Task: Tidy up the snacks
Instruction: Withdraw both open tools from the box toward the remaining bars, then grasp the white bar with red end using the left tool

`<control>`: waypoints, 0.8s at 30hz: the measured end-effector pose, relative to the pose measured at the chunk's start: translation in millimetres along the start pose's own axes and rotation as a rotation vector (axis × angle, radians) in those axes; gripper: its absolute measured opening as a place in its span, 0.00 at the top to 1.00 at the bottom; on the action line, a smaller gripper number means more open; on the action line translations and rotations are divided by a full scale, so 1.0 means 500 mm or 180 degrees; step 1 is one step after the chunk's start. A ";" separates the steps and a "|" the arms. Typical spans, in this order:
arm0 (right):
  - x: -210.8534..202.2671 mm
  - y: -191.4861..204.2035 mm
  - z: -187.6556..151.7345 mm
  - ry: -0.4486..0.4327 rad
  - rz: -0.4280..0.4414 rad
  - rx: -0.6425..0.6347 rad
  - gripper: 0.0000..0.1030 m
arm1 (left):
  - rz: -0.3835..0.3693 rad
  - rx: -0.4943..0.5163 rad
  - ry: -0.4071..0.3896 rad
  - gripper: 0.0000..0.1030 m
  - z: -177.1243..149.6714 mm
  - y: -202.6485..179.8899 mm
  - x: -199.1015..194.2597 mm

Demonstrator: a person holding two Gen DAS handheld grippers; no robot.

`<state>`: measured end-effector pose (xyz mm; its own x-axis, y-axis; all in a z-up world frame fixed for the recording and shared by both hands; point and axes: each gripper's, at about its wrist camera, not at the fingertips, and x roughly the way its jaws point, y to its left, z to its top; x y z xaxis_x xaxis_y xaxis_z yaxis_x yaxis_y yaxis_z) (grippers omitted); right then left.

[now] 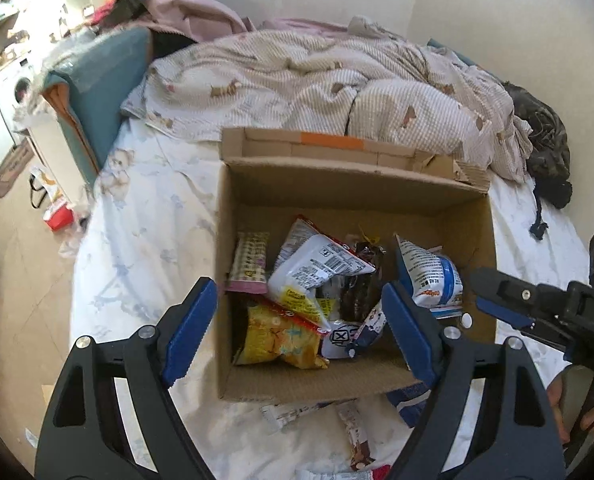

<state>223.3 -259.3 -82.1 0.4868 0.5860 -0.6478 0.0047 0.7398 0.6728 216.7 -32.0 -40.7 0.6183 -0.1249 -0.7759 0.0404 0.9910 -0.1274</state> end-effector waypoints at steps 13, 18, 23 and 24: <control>-0.086 -0.017 -0.101 -0.0094 -0.0371 0.0082 0.13 | -0.0045 -0.0213 0.0099 0.01 -0.070 0.041 -0.080; -0.106 -0.043 -0.135 -0.0023 -0.0419 0.0251 0.12 | -0.0049 -0.0306 0.0273 0.01 -0.110 0.052 -0.082; -0.126 -0.065 -0.163 -0.0021 -0.0413 0.0391 0.12 | -0.0101 -0.0432 0.0668 0.01 -0.154 0.056 -0.043; -0.128 -0.069 -0.165 -0.0016 -0.0405 0.0422 0.12 | -0.0137 -0.0473 0.0770 0.01 -0.165 0.056 -0.032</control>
<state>119.8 -294.9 -93.6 0.4793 0.4886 -0.7291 0.1815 0.7576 0.6270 143.1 -6.3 -83.1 0.4125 -0.1922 -0.8904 -0.0638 0.9690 -0.2388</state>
